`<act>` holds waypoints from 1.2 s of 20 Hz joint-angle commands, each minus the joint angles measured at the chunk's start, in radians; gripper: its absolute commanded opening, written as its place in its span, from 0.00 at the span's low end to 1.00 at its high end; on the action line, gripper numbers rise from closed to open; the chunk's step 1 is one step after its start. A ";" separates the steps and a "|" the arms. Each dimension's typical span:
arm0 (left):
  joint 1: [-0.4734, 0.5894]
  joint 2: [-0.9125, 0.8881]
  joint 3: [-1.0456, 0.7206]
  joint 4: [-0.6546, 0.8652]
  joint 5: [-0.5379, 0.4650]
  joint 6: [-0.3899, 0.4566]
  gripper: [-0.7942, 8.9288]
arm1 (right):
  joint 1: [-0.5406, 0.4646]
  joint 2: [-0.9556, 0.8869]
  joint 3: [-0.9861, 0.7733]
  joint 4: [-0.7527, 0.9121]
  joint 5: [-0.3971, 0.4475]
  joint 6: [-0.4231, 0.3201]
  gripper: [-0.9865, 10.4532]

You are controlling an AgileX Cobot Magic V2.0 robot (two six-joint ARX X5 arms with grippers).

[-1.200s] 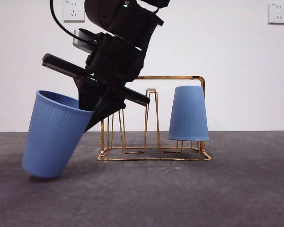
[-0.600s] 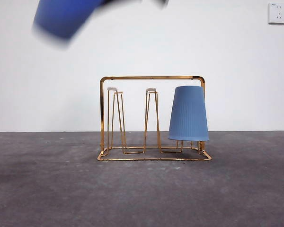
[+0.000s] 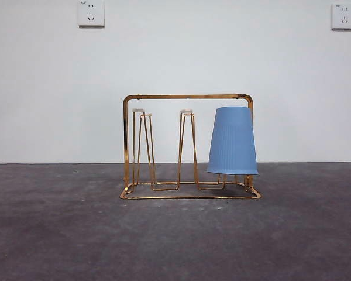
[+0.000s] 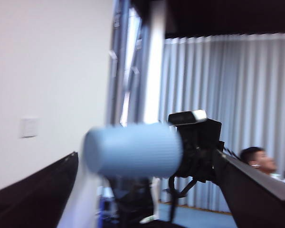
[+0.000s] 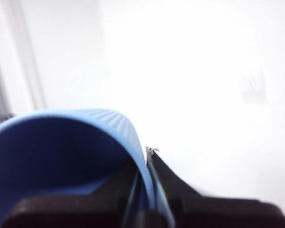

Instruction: Pick up cup 1,put cup 1 in the cup rack,pick up cup 2,put cup 2 in the cup rack

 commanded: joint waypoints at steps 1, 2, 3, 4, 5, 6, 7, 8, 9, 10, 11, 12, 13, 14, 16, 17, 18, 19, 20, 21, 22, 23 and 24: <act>0.003 0.074 -0.005 0.109 0.094 -0.080 0.58 | 0.002 -0.025 -0.003 0.055 -0.058 -0.026 0.07; 0.003 0.097 -0.005 0.149 0.116 -0.109 0.58 | 0.002 -0.032 -0.003 0.075 -0.082 -0.032 0.07; 0.003 0.120 -0.005 0.193 0.135 -0.134 0.58 | 0.002 -0.037 -0.003 0.094 -0.109 -0.035 0.07; 0.003 0.149 -0.005 0.251 0.159 -0.164 0.58 | 0.002 -0.039 -0.003 0.114 -0.142 -0.034 0.07; 0.003 0.172 -0.005 0.294 0.176 -0.188 0.58 | 0.002 -0.040 -0.003 0.127 -0.163 -0.034 0.07; 0.002 0.200 -0.005 0.344 0.198 -0.220 0.58 | 0.002 -0.042 -0.003 0.137 -0.175 -0.034 0.07; 0.002 0.225 -0.005 0.394 0.221 -0.252 0.58 | 0.002 -0.045 -0.003 0.142 -0.175 -0.034 0.07; 0.002 0.245 -0.005 0.437 0.237 -0.281 0.58 | 0.002 -0.045 -0.003 0.146 -0.175 -0.035 0.07; 0.001 0.267 -0.005 0.485 0.250 -0.314 0.58 | 0.002 -0.045 -0.003 0.150 -0.177 -0.036 0.07; -0.001 0.287 -0.005 0.529 0.262 -0.344 0.58 | 0.002 -0.045 -0.003 0.153 -0.185 -0.039 0.07; -0.003 0.304 -0.005 0.563 0.272 -0.367 0.58 | 0.002 -0.045 -0.003 0.156 -0.190 -0.043 0.07; -0.007 0.321 -0.005 0.595 0.277 -0.390 0.58 | 0.002 -0.045 -0.003 0.161 -0.190 -0.049 0.07; -0.012 0.335 -0.005 0.620 0.278 -0.405 0.58 | 0.002 -0.044 -0.003 0.165 -0.190 -0.051 0.07; -0.016 0.346 -0.005 0.640 0.278 -0.414 0.58 | 0.002 -0.043 -0.003 0.170 -0.190 -0.051 0.07; -0.023 0.366 -0.005 0.682 0.283 -0.433 0.58 | 0.002 -0.042 -0.003 0.178 -0.189 -0.058 0.07; -0.025 0.373 -0.005 0.700 0.287 -0.442 0.58 | 0.002 -0.042 -0.003 0.182 -0.187 -0.067 0.07; -0.026 0.380 -0.005 0.720 0.293 -0.450 0.58 | 0.002 -0.039 -0.003 0.189 -0.186 -0.070 0.07; -0.026 0.384 -0.005 0.734 0.292 -0.459 0.58 | 0.002 -0.036 -0.003 0.200 -0.187 -0.069 0.07; -0.026 0.388 -0.005 0.750 0.291 -0.464 0.58 | 0.002 -0.035 -0.003 0.208 -0.187 -0.069 0.07; -0.026 0.393 -0.005 0.772 0.291 -0.468 0.58 | 0.002 -0.028 -0.003 0.219 -0.187 -0.069 0.07; -0.026 0.398 -0.005 0.791 0.290 -0.474 0.58 | 0.002 -0.021 -0.003 0.228 -0.187 -0.069 0.07; -0.028 0.403 -0.005 0.811 0.289 -0.480 0.58 | 0.002 -0.015 -0.003 0.232 -0.187 -0.069 0.07; -0.030 0.407 -0.005 0.830 0.287 -0.489 0.58 | 0.002 -0.006 -0.003 0.236 -0.187 -0.069 0.07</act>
